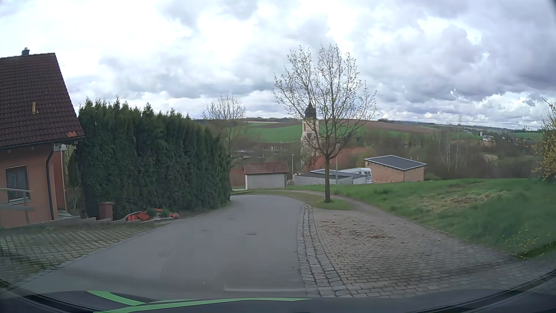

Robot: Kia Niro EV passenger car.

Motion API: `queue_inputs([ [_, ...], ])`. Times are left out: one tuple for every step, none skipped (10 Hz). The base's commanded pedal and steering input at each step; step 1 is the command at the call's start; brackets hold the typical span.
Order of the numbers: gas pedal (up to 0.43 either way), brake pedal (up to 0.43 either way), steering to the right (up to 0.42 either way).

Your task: Follow the waypoints while adhering to traffic rules and regulations

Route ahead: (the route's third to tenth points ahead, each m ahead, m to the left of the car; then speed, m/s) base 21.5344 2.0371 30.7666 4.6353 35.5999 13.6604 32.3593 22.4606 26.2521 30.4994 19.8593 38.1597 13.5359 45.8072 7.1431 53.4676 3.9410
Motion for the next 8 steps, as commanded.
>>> queue_inputs([
  [0.0,0.323,-0.103],
  [0.0,0.311,-0.187],
  [0.0,0.293,-0.264],
  [0.0,0.28,-0.366],
  [0.0,0.274,-0.474],
  [0.0,0.274,-0.571],
  [0.0,0.268,-0.657],
  [0.0,0.238,-0.723],
])
